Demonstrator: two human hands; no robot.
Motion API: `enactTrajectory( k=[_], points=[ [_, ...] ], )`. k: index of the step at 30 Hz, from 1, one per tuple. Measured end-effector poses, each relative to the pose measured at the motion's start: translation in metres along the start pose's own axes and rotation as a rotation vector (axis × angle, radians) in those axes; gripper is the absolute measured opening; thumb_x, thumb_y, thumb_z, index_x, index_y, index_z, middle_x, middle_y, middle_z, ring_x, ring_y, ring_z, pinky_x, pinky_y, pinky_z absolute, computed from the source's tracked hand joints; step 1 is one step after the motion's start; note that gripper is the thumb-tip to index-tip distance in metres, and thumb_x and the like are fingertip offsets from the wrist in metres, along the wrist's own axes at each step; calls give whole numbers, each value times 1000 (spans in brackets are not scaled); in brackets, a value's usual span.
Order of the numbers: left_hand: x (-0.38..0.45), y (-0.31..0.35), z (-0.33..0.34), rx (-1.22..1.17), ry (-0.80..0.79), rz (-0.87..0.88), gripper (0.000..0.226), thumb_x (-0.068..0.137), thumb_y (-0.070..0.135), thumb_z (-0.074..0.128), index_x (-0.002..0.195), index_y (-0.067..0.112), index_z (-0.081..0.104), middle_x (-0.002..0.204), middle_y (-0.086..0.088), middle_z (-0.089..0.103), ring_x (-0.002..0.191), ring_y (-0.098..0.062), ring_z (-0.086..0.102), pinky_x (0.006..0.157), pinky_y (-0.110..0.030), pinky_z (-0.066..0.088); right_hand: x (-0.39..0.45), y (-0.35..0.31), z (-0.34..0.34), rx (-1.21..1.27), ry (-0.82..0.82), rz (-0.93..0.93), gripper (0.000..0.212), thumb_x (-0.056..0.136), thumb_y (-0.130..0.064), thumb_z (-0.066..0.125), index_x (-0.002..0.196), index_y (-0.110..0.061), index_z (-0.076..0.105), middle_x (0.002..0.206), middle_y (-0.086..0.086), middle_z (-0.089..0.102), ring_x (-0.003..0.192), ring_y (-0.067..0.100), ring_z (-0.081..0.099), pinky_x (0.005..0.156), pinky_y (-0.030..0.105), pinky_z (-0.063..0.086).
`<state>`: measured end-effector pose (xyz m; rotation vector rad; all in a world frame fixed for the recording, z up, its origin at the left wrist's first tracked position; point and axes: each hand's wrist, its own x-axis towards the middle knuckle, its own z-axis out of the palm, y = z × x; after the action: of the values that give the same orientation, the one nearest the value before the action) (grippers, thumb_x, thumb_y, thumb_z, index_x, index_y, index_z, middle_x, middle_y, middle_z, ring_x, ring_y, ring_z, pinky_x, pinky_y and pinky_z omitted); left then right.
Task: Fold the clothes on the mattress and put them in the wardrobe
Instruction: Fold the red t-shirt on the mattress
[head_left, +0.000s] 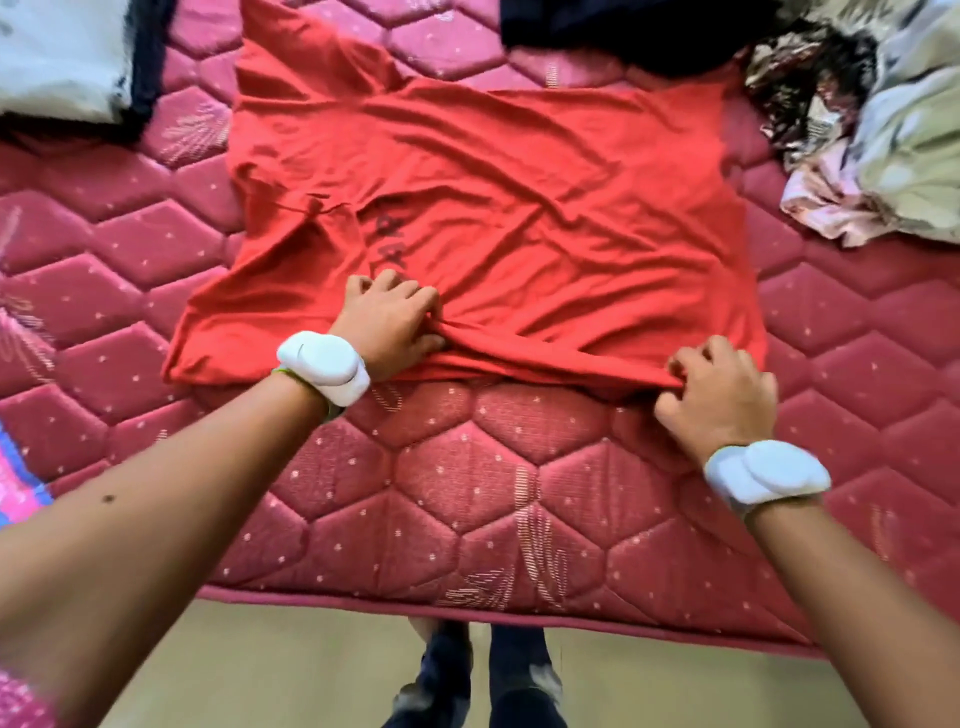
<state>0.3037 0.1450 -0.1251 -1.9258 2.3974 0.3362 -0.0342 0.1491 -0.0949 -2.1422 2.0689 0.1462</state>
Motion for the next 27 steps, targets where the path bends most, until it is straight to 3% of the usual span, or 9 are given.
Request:
enactTrajectory(
  k=[4,7,11,13,16,19,21,24,27],
  points=[
    [19,50,-1,-43,-85,122,46,84,56,58,116,23,55,117,1,58,111,-27,45,88,-41,30,22,35,-30,563,-84,14,38,72,-38,52,92,-14,72,84,2,73,82,17,65,77,26,46],
    [39,73,-7,-280,-115,120,31,92,39,57,106,12,57,101,-12,65,99,-32,57,76,-35,36,55,52,-46,798,-276,86,6,88,-15,63,92,-13,67,45,-19,58,42,-7,50,46,5,34],
    [52,68,-15,-374,-9,-37,34,94,44,54,98,10,57,86,-17,64,83,-36,61,69,-39,44,96,75,-40,620,-231,131,17,89,-33,64,90,-16,66,74,3,63,70,14,54,59,25,36],
    [55,65,-16,-307,-75,-87,41,91,56,49,89,16,55,77,-9,60,78,-32,60,68,-39,47,102,79,-34,649,-299,173,15,84,-33,69,88,-19,65,74,5,63,67,12,56,56,22,40],
    [61,71,-18,-287,-164,-96,40,91,55,49,75,18,48,67,-4,50,70,-30,51,64,-35,39,102,80,-28,1035,-264,282,8,86,-14,68,82,-20,63,56,-11,62,46,-6,51,51,14,42],
    [65,69,-19,-386,-19,-97,43,94,46,52,65,16,39,56,-4,42,66,-37,52,59,-34,31,108,78,-29,1298,-96,352,14,88,-9,65,83,-20,59,65,-11,64,54,-5,56,59,15,48],
    [64,62,-14,-324,109,-170,38,94,45,52,72,16,46,64,-10,53,72,-38,57,60,-35,34,119,71,-27,1227,-36,329,14,85,-28,69,84,-26,55,79,-1,65,63,-1,59,66,17,48],
    [56,58,-3,-158,189,-266,38,91,50,50,105,15,57,101,-14,62,95,-37,56,76,-46,44,135,83,2,999,-61,435,53,55,-79,58,77,-31,50,95,7,70,84,27,64,81,41,50],
    [46,80,3,-26,278,-119,50,85,57,49,115,17,55,111,-13,52,101,-34,48,82,-45,36,111,76,-4,862,-51,508,54,70,-76,53,85,-24,53,103,9,67,95,27,60,89,40,44]
  ],
)
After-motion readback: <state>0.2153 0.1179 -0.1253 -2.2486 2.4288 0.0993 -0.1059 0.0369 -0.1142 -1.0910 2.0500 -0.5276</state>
